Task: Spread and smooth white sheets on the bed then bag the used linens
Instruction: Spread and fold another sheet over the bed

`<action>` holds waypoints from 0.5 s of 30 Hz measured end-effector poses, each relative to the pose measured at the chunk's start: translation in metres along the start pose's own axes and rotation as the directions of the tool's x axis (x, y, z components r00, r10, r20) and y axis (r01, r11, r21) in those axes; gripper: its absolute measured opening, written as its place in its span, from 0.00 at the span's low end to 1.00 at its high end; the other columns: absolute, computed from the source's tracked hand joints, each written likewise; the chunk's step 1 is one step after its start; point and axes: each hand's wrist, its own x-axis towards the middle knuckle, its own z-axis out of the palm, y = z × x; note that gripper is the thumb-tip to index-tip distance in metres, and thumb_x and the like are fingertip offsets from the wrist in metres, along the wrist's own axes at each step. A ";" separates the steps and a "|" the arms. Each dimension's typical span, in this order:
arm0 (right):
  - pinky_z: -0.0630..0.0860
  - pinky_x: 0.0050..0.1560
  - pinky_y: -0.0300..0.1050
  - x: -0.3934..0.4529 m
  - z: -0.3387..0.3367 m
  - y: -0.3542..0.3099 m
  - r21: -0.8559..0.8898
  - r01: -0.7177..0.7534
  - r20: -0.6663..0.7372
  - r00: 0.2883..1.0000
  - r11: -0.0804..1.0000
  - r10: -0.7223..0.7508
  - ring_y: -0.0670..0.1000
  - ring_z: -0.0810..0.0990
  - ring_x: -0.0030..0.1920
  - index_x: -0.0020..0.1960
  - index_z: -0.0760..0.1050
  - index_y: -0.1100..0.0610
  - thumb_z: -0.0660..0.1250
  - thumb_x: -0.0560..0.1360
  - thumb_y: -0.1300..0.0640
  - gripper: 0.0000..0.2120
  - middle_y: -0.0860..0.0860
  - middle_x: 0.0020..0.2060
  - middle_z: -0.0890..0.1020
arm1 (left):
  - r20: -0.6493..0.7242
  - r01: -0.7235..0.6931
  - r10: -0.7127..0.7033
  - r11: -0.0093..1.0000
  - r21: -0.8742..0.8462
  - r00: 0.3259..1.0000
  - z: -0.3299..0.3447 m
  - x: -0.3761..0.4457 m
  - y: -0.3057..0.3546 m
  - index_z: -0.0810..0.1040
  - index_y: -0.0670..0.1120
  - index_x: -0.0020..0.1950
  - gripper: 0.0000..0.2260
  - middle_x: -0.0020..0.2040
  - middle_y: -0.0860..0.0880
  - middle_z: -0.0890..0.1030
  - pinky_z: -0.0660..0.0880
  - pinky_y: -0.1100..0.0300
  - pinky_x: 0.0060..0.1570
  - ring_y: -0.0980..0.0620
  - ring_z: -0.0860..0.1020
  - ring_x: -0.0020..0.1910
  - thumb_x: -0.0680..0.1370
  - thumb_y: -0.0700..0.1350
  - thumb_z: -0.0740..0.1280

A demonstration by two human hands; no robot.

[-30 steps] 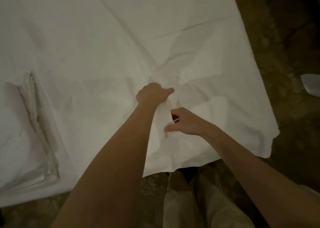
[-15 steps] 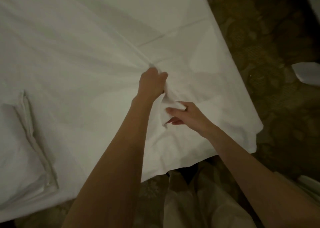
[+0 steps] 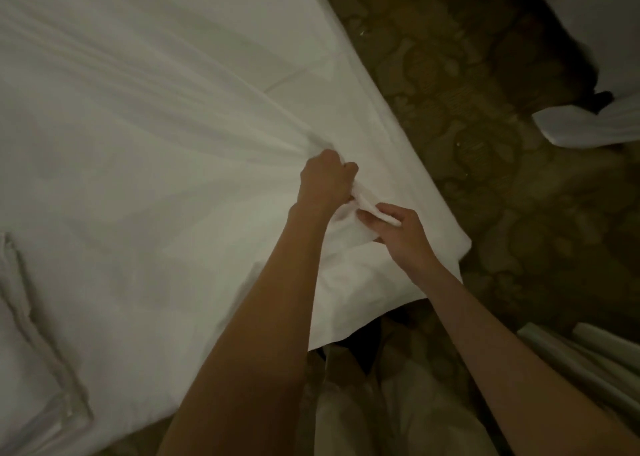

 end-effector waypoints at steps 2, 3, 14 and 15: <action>0.75 0.38 0.32 -0.007 -0.018 0.006 0.037 -0.024 -0.030 0.999 0.999 0.026 0.47 0.76 0.41 0.48 0.80 0.64 0.69 0.76 0.54 0.12 0.62 0.41 0.78 | 0.030 -0.035 0.034 0.998 0.043 0.999 0.007 -0.003 0.009 0.69 0.39 0.44 0.10 0.41 0.40 0.78 0.76 0.56 0.38 0.44 0.78 0.37 0.80 0.45 0.62; 0.75 0.35 0.29 -0.010 -0.026 0.010 0.066 -0.047 -0.054 0.997 0.997 0.051 0.45 0.76 0.41 0.47 0.81 0.60 0.68 0.76 0.54 0.09 0.58 0.40 0.79 | 0.044 -0.054 0.051 0.997 0.061 0.998 0.013 -0.006 0.016 0.68 0.39 0.44 0.10 0.41 0.41 0.77 0.74 0.59 0.35 0.46 0.77 0.36 0.80 0.45 0.62; 0.79 0.53 0.47 -0.048 -0.093 0.099 0.357 -0.399 -0.069 0.890 0.844 0.450 0.52 0.81 0.51 0.55 0.78 0.57 0.69 0.75 0.53 0.11 0.53 0.54 0.81 | 0.371 -0.125 -0.007 0.936 0.328 0.928 0.121 -0.037 0.039 0.72 0.36 0.61 0.14 0.59 0.40 0.77 0.67 0.60 0.47 0.43 0.75 0.58 0.82 0.46 0.60; 0.79 0.54 0.49 -0.052 -0.096 0.107 0.376 -0.403 -0.039 0.893 0.834 0.448 0.53 0.81 0.53 0.57 0.78 0.57 0.69 0.76 0.55 0.11 0.53 0.53 0.82 | 0.387 -0.131 -0.029 0.916 0.380 0.922 0.126 -0.038 0.033 0.72 0.36 0.60 0.14 0.59 0.40 0.76 0.66 0.60 0.47 0.43 0.75 0.58 0.82 0.46 0.60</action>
